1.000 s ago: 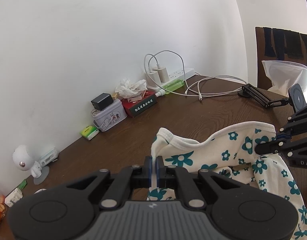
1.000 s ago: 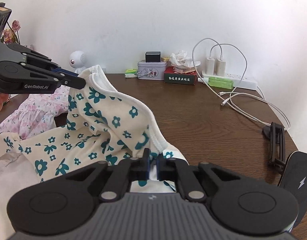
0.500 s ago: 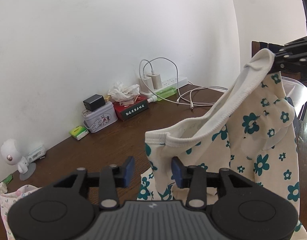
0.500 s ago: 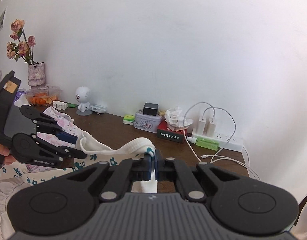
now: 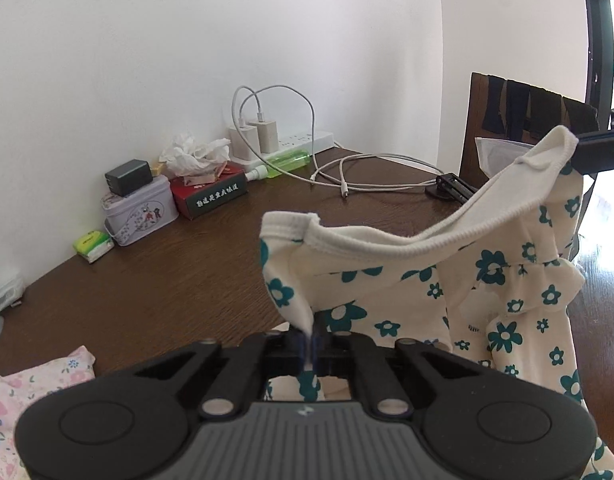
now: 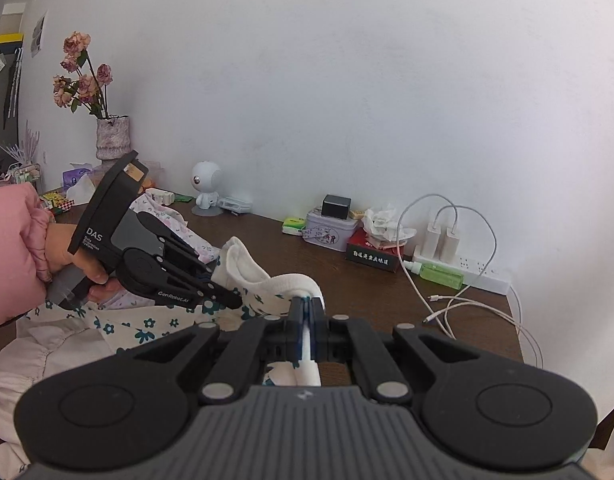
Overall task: Fold clothes
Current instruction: 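Lift the shirt with both grippers, raising the held edges up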
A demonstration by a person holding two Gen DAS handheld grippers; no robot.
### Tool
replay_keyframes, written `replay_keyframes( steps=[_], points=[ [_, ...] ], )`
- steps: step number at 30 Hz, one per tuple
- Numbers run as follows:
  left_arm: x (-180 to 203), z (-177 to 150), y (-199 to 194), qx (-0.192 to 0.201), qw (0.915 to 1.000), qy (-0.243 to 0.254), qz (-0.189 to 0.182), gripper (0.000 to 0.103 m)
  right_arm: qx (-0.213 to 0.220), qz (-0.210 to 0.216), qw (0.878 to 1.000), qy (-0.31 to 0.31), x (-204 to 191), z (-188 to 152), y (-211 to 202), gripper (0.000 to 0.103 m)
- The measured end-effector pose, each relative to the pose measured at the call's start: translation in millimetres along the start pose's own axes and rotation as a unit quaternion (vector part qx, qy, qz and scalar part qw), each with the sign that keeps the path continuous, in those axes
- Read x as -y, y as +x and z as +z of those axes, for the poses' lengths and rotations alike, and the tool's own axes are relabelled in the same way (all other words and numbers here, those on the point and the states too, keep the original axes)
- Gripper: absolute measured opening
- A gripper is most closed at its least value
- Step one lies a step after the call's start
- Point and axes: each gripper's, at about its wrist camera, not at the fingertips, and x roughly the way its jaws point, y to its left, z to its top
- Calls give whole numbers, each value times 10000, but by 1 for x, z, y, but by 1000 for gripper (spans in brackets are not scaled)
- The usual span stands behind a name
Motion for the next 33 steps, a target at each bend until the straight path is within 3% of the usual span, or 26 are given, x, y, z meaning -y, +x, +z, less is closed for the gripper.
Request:
replay_keyframes(
  steps=[3,4,5,7,13,15,16,19,23,25,28,32,33],
  points=[
    [2,1,-8,179,9998,-25,29,2,-190,47,9992,363,9,-14,11,5],
    [3,1,-11,187,9998,14,40,2,-226,-4,9987,446,11,-19,13,14],
    [4,1,-13,174,9998,71,72,2,-268,-60,9985,464,11,-24,16,34],
    [6,1,-16,153,9997,146,114,2,-352,-147,9983,449,11,-33,23,61],
    [6,-1,-23,167,9996,162,135,2,-787,-279,9958,374,4,-55,50,61],
    [7,-2,-25,191,9995,144,189,2,-928,-223,9946,407,3,-61,59,45],
    [7,-2,-27,214,9994,134,243,2,-975,-138,9938,515,5,-62,61,6],
    [9,2,-41,481,9971,130,570,2,-873,57,9930,792,12,-54,56,4],
    [4,42,-85,1033,9887,126,1081,2,-203,-45,9975,678,22,10,22,3],
    [4,73,-119,1406,9804,146,1371,2,188,-357,9989,251,19,57,0,2],
    [7,125,-181,2043,9614,197,1831,2,819,-845,9924,-359,7,131,-42,2],
    [21,184,-274,2812,9272,244,2462,2,1791,-1259,9721,-844,-21,215,-117,3],
    [27,191,-287,2823,9254,219,2521,2,1954,-1307,9678,-901,-27,229,-133,3]
  ],
)
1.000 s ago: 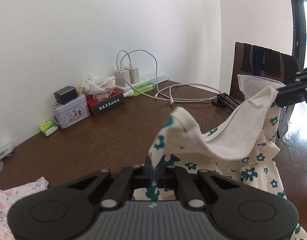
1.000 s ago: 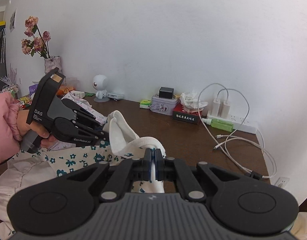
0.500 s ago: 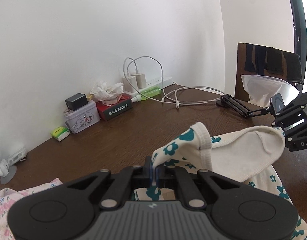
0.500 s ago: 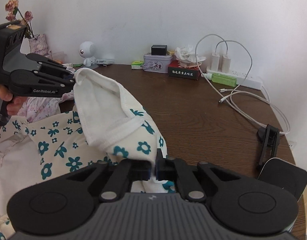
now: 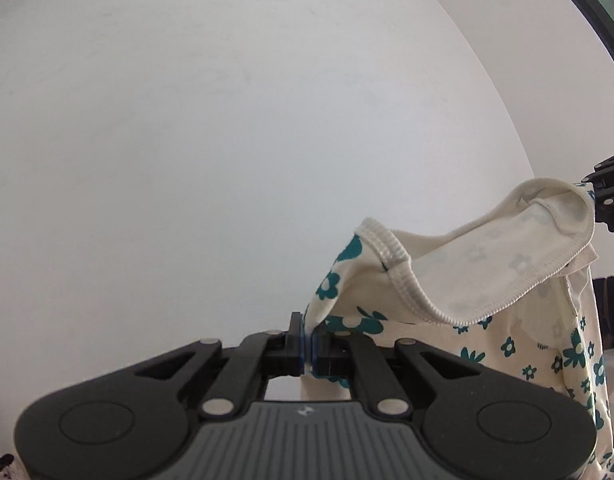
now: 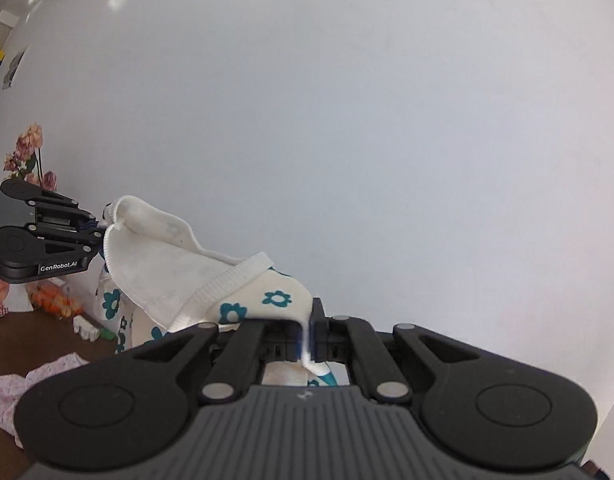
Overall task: Fold clothes
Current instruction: 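Lift the shirt with both grippers, raising the held edges up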
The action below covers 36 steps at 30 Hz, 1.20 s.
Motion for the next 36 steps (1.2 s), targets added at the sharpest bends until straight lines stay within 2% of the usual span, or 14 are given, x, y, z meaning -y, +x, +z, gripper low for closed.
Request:
replay_keyframes(
  steps=[3,5,8,9,11,13,16,19,22,25,29,32,35,36],
  points=[
    [-2,39,-24,24,9998,-24,193,2,114,-110,9996,-219,-10,33,-19,3],
    [3,43,-37,64,9997,-15,233,2,128,-228,9988,-417,-20,38,-29,2],
    [8,47,-53,114,9996,-99,257,2,386,-245,9988,-187,-17,43,-50,3],
    [8,48,-57,113,9995,-167,251,2,380,-248,9989,-134,-16,42,-52,3],
    [15,48,-61,-5,9995,11,325,2,224,-285,9991,-218,-19,40,-52,2],
    [18,50,-70,43,9993,77,353,2,219,-260,9991,-249,-22,38,-60,2],
    [13,53,-81,33,9989,-78,458,2,265,-120,9993,-234,-27,38,-73,3],
    [3,53,-90,-130,9974,-142,694,2,219,268,9991,-245,-40,42,-85,3],
    [-22,48,-104,-278,9948,-328,923,2,257,912,9953,-177,-67,53,-100,3],
    [-55,38,-123,-288,9910,-472,1222,2,281,1654,9858,-38,-107,73,-113,3],
    [-93,27,-134,-457,9860,-312,1572,2,261,2488,9675,375,-155,84,-111,3],
    [-100,23,-126,-651,9869,-49,1473,2,126,2921,9524,860,-178,76,-103,3],
    [-86,19,-108,-801,9892,276,1199,2,17,3012,9442,1330,-182,54,-100,3],
    [-70,15,-96,-864,9909,387,954,2,-20,2988,9422,1516,-182,42,-96,3]
  ],
)
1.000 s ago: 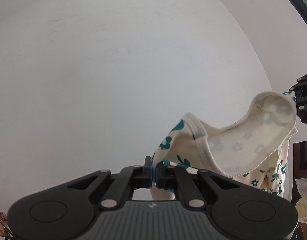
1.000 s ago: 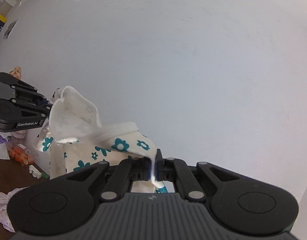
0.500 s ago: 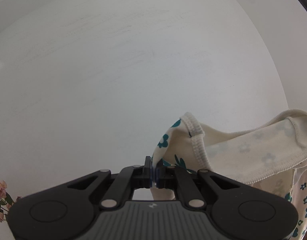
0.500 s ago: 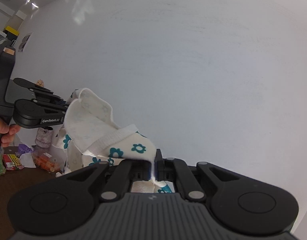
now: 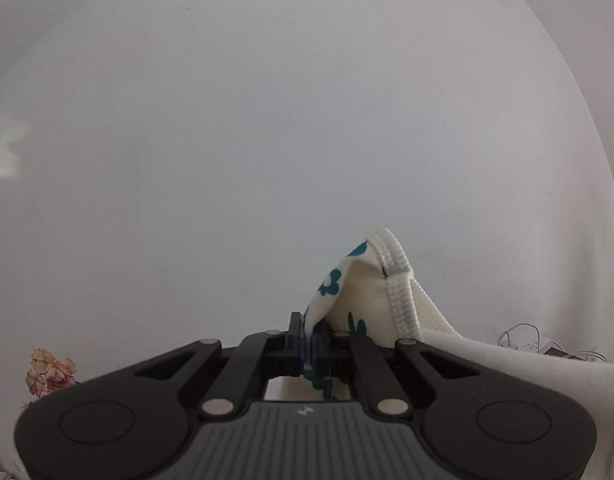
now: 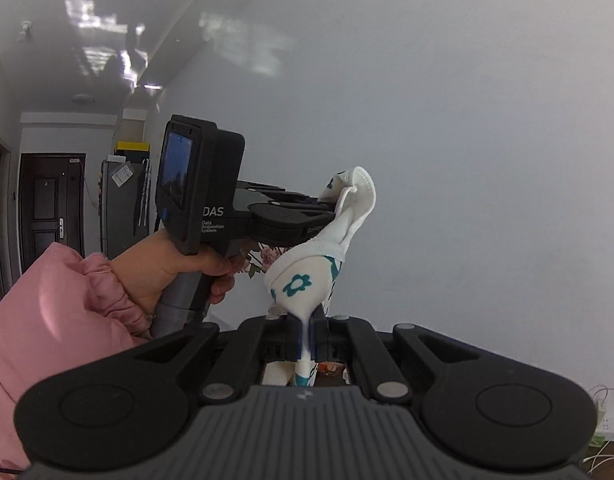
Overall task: Fold clothes
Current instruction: 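Lower the cream flower-print shirt onto the table and open both grippers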
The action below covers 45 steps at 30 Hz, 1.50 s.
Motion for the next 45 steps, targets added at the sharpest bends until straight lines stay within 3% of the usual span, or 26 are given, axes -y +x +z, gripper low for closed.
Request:
replay_keyframes(
  steps=[3,5,9,13,16,21,23,26,27,29,33,34,35,37,41,45],
  points=[
    [65,-12,24,-118,9963,368,-766,2,-4,-194,9976,661,29,-37,-8,3],
    [115,-26,37,-249,9894,514,-1332,2,-5,-483,9934,1042,47,-70,-23,3],
    [242,-76,53,-593,9622,781,-2539,2,-157,-1176,9739,1935,83,-153,-73,3],
    [348,-133,67,-1003,9298,859,-3436,3,-517,-1808,9410,2814,126,-242,-139,3],
    [383,-174,80,-1385,9145,923,-3687,2,-836,-2159,9158,3282,153,-294,-165,3],
    [411,-195,95,-1702,9039,996,-3797,3,-873,-2307,8982,3638,182,-340,-185,3],
    [418,-192,95,-1746,9015,1067,-3813,3,-839,-2319,8942,3737,187,-355,-192,3],
    [424,-183,95,-1827,9006,996,-3815,22,-823,-2358,8893,3831,179,-366,-205,3],
    [427,-182,96,-1857,9014,954,-3794,42,-836,-2386,8868,3869,181,-370,-207,3],
    [425,-180,97,-1853,9036,857,-3766,58,-878,-2451,8812,3946,184,-380,-210,3],
    [408,-175,95,-1839,9068,725,-3724,60,-1091,-2670,8780,3819,185,-385,-220,9],
    [399,-174,92,-1790,9102,741,-3660,62,-1116,-2737,8789,3745,185,-383,-223,17],
    [390,-173,90,-1739,9137,756,-3596,67,-1126,-2813,8801,3655,185,-380,-226,32],
    [372,-172,85,-1656,9183,718,-3524,71,-1091,-2929,8861,3423,183,-371,-233,47],
    [345,-173,81,-1632,9202,684,-3492,78,-1011,-2930,8987,3101,191,-355,-233,53],
    [365,-177,87,-1684,9259,822,-3280,78,-1109,-2687,9136,2844,202,-341,-212,54]
  ],
)
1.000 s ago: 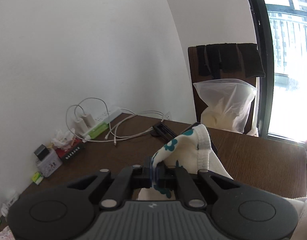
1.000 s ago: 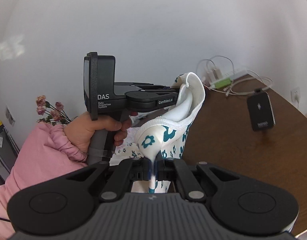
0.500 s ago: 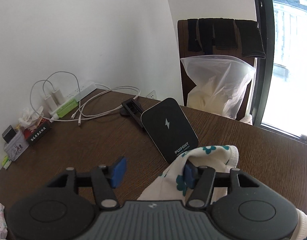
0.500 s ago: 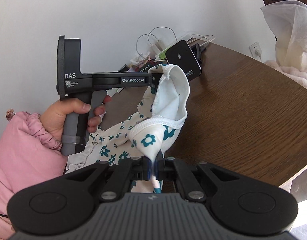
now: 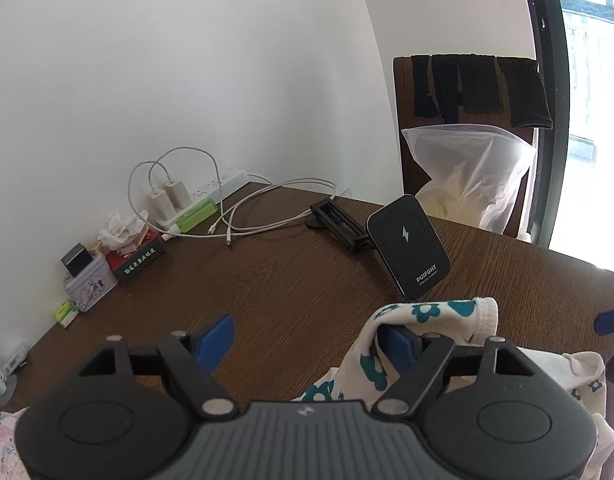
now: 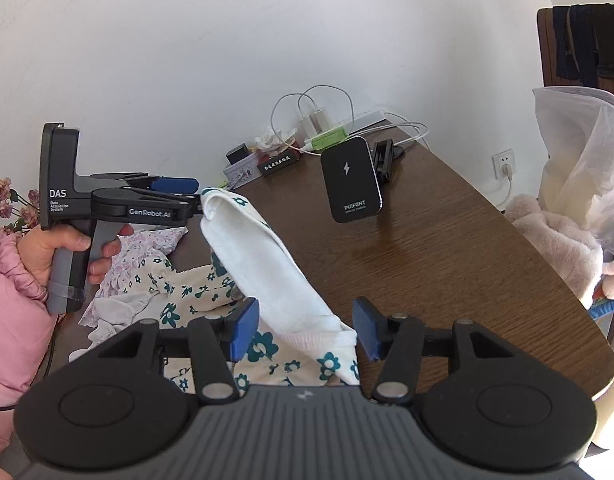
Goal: Fold clothes
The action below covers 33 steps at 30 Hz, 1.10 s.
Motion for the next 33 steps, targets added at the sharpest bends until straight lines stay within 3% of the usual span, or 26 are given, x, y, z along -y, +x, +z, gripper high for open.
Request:
replay_keyframes(
  steps=[4,7,10,15,17,20,22,25,26,30,33],
  points=[
    [23,10,37,-219,9996,-134,135,78,-81,-126,9992,-371,-15,11,15,60],
    [33,17,54,-408,9982,-361,-245,78,-205,-318,9982,-465,-15,13,25,60],
    [32,21,48,-294,9962,-605,-558,78,-305,-447,9971,-538,-10,14,31,60],
    [6,11,-6,-30,9994,-258,-226,78,-293,-523,9963,-617,0,24,30,60],
    [-16,-16,-36,-44,9994,-301,135,81,-304,-503,9959,-692,2,29,31,62],
    [-48,-56,-82,-66,9970,-364,674,92,-412,-369,9947,-870,-2,34,35,69],
    [-66,-87,-108,-190,9942,-476,941,92,-533,-200,9927,-1066,-10,35,41,74],
    [-87,-141,-138,-521,9877,-795,1243,92,-694,8,9877,-1398,-25,32,52,99],
    [-93,-160,-148,-635,9843,-942,1354,92,-731,72,9858,-1512,-33,29,56,103],
    [-115,-220,-182,-870,9682,-1684,1635,92,-909,402,9804,-1701,-61,24,71,103],
    [-125,-258,-204,-1003,9580,-2155,1606,92,-1055,670,9738,-1900,-84,17,82,103]
  ],
)
